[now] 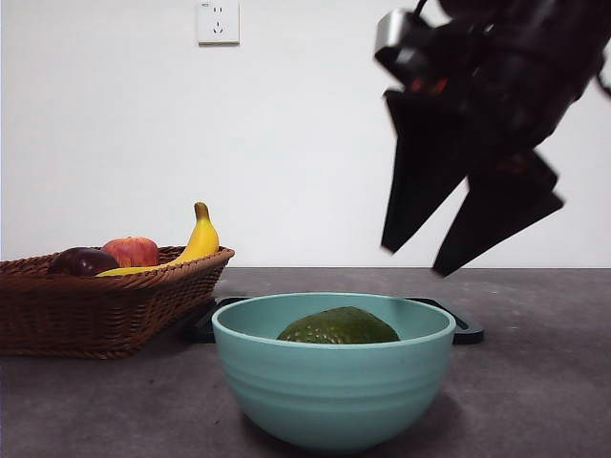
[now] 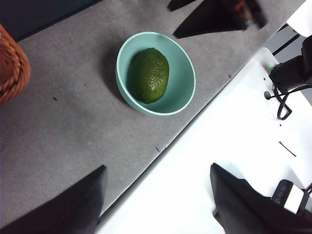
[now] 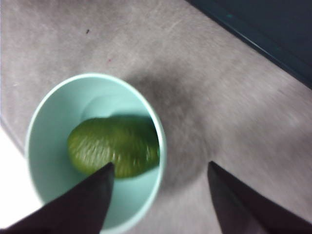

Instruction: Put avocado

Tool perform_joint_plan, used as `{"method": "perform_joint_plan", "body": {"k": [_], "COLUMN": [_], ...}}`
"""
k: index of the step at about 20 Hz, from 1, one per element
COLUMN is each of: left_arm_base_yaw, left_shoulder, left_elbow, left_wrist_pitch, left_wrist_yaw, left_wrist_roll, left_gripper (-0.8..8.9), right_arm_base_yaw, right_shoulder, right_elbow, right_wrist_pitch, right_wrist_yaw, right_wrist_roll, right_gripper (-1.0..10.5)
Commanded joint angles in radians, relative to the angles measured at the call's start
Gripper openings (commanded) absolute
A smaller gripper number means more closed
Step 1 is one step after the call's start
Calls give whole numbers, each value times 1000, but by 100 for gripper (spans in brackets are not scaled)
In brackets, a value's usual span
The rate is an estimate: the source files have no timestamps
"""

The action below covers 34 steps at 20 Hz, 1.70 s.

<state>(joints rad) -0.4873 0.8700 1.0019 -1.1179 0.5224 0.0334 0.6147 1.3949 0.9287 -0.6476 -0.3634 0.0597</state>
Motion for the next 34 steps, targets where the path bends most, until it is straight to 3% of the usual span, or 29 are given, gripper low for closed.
{"method": "perform_joint_plan", "body": {"k": [1,6,10,13,24,27,34], "left_arm_base_yaw": [-4,-4,-4,-4,-4,-4,-4], "left_shoulder": [5,5,5,5,5,5,5], "left_elbow": [10,10,10,10,10,10,10], "left_wrist_pitch": [11,11,12,12,14,14,14], "left_wrist_yaw": [3,3,3,3,3,3,3], "left_wrist_roll": [11,11,11,11,11,11,11], "left_gripper": [341,341,341,341,341,342,342], "right_arm_base_yaw": [25,56,69,81,86,83,-37], "right_shoulder": [56,140,182,187,175,175,266], "right_elbow": [19,19,19,19,119,209,436], "right_wrist_pitch": [43,94,124,132,40,-16,-45], "right_wrist_yaw": [3,77,85,120,132,200,211], "right_wrist_roll": [4,4,6,6,60,58,20], "right_gripper": [259,201,123,7,7,7,7]}}
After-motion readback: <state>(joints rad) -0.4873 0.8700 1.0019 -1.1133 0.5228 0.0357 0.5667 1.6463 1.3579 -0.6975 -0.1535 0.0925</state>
